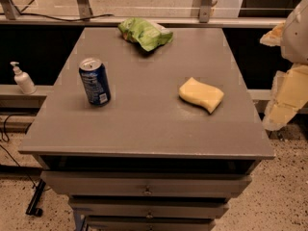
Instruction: Move green rice chip bag near sponge
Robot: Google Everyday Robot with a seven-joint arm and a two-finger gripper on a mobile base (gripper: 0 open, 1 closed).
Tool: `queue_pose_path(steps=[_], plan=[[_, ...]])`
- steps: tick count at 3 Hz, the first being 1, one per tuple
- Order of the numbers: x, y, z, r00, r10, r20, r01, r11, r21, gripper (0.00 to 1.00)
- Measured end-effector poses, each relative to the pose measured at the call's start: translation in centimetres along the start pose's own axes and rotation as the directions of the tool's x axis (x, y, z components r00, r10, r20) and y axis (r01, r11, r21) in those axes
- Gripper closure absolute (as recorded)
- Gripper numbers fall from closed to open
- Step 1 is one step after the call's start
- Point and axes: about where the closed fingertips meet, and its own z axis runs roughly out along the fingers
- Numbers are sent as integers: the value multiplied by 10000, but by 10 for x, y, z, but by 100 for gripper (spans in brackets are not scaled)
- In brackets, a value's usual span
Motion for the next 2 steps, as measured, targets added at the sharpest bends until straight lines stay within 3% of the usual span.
queue_pose_path(steps=[2], plan=[[-7,-2,2,9999,74,140,-76,9999,103,0]])
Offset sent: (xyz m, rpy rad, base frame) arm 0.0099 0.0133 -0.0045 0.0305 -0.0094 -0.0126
